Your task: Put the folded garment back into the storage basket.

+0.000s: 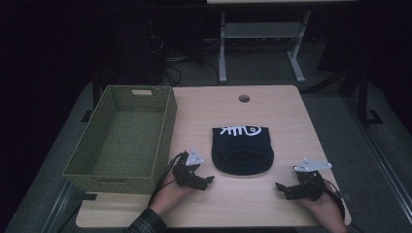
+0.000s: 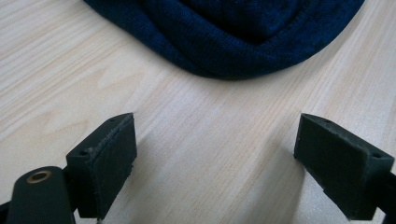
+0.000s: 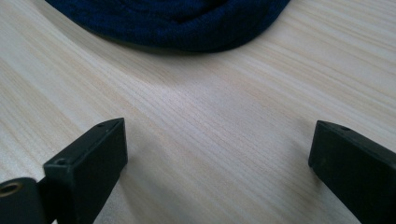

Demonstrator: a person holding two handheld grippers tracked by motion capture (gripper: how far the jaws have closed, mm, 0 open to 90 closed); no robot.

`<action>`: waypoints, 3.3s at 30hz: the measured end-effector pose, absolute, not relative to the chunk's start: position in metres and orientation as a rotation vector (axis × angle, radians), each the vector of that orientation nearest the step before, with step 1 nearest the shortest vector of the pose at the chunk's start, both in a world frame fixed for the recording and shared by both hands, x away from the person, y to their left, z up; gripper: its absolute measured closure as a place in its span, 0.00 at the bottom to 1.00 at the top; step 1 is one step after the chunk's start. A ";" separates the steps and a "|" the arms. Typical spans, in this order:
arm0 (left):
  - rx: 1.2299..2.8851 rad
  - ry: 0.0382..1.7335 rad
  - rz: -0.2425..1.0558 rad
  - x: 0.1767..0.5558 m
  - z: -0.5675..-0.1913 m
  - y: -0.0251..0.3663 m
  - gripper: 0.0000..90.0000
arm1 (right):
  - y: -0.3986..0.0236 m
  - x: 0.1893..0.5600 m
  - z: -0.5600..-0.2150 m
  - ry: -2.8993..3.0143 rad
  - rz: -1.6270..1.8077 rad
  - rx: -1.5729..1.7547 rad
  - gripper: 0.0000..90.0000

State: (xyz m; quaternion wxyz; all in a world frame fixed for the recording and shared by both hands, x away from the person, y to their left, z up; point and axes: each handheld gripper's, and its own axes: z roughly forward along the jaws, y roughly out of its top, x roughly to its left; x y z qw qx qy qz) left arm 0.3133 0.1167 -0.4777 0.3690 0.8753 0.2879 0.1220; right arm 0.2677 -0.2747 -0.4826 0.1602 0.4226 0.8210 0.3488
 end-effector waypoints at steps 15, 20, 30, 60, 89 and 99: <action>2.243 0.757 0.321 0.313 -0.478 0.114 0.13 | -0.272 0.286 -0.459 2.344 1.039 1.181 0.57; 2.242 0.757 0.321 0.313 -0.478 0.114 0.13 | -0.267 0.298 -0.447 2.345 1.069 1.155 0.78; 2.243 0.756 0.321 0.313 -0.478 0.114 0.13 | -0.262 0.327 -0.432 2.361 1.118 1.122 1.00; 2.240 0.764 0.318 0.313 -0.477 0.114 0.13 | -0.235 0.408 -0.411 2.364 1.177 1.134 1.00; 2.236 0.763 0.319 0.313 -0.478 0.114 0.13 | -0.233 0.477 -0.457 2.379 1.039 1.309 1.00; 2.234 0.764 0.319 0.313 -0.478 0.114 0.13 | -0.240 0.475 -0.463 2.412 1.033 1.338 1.00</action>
